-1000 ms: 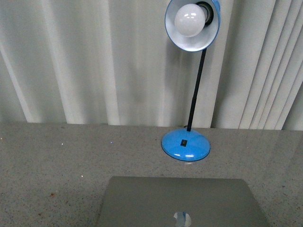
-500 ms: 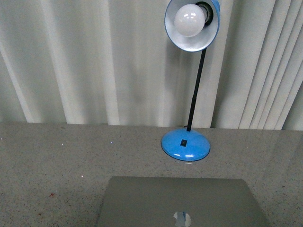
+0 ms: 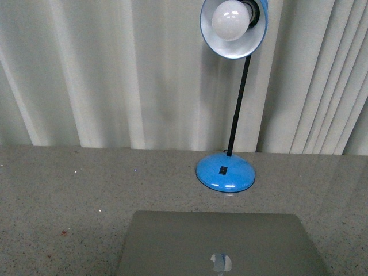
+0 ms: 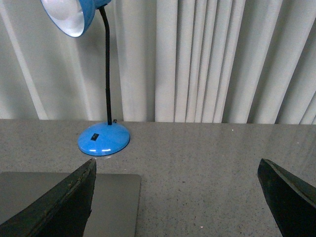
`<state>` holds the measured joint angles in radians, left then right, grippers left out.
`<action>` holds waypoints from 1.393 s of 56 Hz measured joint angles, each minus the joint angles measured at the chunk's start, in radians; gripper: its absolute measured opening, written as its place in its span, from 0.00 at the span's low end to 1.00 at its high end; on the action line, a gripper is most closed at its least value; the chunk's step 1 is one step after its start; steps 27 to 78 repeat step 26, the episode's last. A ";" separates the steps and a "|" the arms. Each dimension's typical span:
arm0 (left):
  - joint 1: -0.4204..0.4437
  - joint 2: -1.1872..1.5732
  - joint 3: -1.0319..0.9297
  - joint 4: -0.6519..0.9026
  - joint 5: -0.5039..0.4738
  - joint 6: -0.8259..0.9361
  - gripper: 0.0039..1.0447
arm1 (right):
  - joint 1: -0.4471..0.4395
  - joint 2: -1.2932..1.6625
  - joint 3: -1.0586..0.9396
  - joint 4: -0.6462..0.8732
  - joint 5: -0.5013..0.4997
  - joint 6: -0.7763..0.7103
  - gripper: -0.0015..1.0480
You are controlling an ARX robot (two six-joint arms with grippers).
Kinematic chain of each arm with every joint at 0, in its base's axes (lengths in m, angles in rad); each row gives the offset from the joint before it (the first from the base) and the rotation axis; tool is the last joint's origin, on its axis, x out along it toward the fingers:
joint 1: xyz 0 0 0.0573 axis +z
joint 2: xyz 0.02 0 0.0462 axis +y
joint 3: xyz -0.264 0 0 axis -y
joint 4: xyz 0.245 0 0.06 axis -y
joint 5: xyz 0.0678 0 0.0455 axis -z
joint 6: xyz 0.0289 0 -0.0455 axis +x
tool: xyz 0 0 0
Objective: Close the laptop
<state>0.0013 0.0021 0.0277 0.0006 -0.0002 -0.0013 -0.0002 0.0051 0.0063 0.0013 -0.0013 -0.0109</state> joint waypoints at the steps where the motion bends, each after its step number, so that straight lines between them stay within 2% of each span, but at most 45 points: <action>1: 0.000 0.000 0.000 0.000 0.000 0.000 0.94 | 0.000 0.000 0.000 0.000 0.000 0.000 0.93; 78: 0.000 0.000 0.000 0.000 0.000 0.000 0.94 | 0.000 0.000 0.000 0.000 0.000 0.000 0.93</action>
